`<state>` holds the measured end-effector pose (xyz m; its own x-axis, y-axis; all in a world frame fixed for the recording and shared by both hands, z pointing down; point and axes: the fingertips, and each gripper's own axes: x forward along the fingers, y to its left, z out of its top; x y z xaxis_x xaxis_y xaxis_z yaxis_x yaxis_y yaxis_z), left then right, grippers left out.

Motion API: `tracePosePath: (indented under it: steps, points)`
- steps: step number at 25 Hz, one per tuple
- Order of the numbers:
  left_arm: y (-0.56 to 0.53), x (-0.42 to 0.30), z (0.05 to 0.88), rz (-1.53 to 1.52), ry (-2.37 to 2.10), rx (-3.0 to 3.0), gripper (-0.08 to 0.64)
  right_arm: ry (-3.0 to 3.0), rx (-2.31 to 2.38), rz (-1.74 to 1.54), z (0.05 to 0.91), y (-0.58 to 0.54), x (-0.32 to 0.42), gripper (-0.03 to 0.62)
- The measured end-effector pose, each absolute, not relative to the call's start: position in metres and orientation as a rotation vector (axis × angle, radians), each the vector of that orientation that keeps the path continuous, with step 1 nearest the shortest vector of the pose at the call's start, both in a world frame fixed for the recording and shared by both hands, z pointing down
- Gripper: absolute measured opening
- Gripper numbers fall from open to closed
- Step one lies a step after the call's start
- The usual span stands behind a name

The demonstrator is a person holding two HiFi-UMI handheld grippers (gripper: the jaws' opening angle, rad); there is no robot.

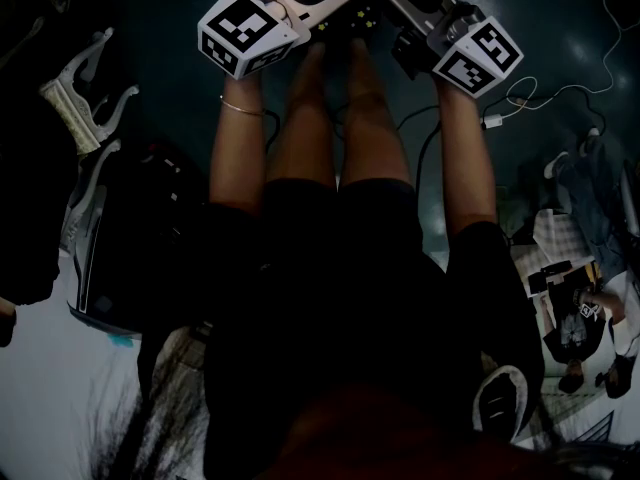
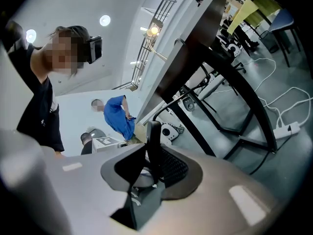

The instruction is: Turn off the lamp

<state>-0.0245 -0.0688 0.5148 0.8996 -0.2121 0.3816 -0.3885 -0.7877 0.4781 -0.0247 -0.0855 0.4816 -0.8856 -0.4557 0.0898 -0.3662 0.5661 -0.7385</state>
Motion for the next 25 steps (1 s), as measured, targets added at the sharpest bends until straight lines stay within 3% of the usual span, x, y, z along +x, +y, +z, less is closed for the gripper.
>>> tracePosePath:
  steps: [25]
  points:
    - [-0.0632, -0.024, 0.5056, 0.372, -0.403, 2.511, 0.061, 2.796, -0.686, -1.165, 0.4798, -0.0797, -0.0323, 0.077]
